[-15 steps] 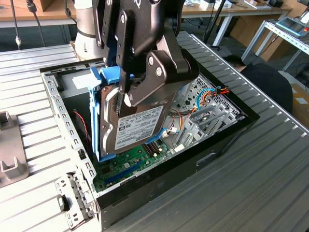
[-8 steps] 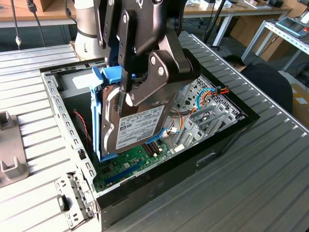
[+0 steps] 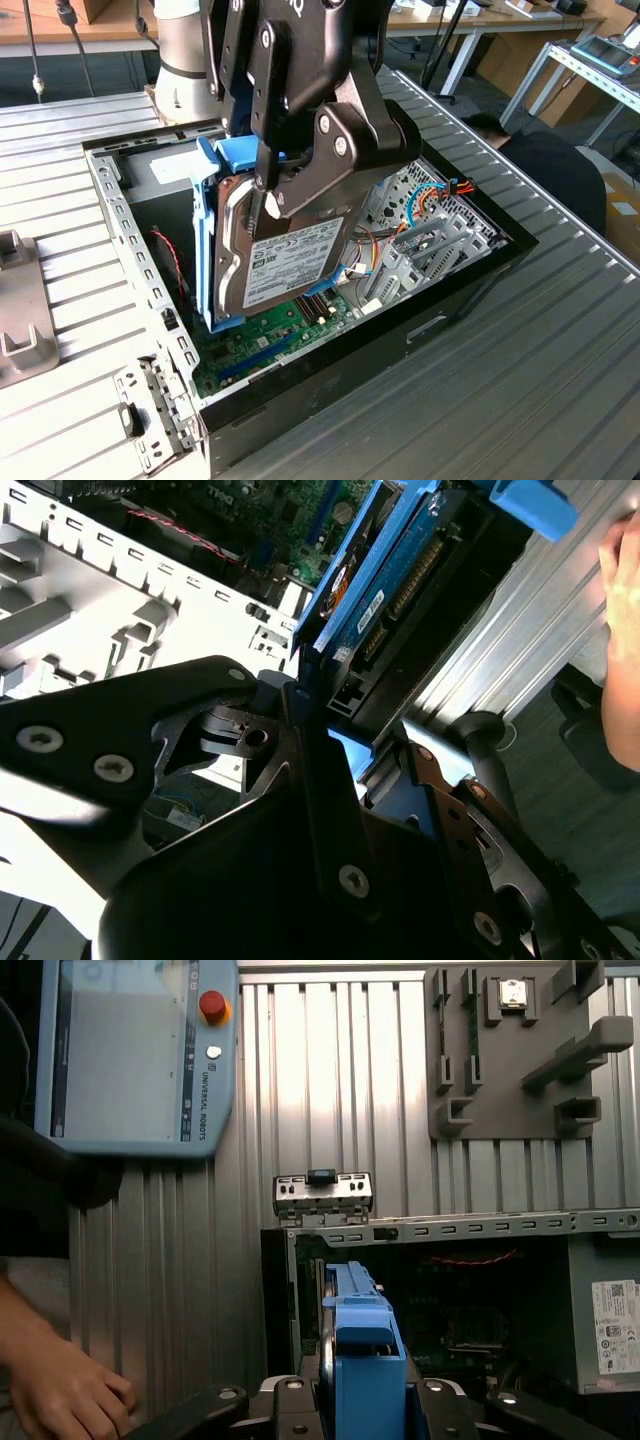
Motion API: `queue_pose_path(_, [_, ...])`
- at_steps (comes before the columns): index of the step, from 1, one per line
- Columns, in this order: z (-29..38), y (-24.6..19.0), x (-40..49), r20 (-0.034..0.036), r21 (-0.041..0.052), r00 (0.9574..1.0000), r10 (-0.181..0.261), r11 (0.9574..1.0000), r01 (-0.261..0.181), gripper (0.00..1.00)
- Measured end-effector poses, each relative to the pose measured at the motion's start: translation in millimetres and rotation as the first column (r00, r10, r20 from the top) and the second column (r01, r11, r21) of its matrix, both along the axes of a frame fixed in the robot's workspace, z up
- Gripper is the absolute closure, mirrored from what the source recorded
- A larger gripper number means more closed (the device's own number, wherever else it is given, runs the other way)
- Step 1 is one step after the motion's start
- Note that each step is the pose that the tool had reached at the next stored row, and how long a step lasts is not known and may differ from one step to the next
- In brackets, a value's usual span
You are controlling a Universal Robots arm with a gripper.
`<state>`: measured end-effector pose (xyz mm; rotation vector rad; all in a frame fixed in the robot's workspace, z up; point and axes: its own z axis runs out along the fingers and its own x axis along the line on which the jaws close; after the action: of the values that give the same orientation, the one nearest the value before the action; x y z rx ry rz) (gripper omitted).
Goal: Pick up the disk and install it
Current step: 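Pick up the disk, then insert the disk into the insertion slot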
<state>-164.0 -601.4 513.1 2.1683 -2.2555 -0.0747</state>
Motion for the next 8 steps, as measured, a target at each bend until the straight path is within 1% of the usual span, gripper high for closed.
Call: queue_pose_path(8, [-0.1,0.0,3.2,-0.0002,0.0002,1.0,0.0,1.0,0.0,0.63])
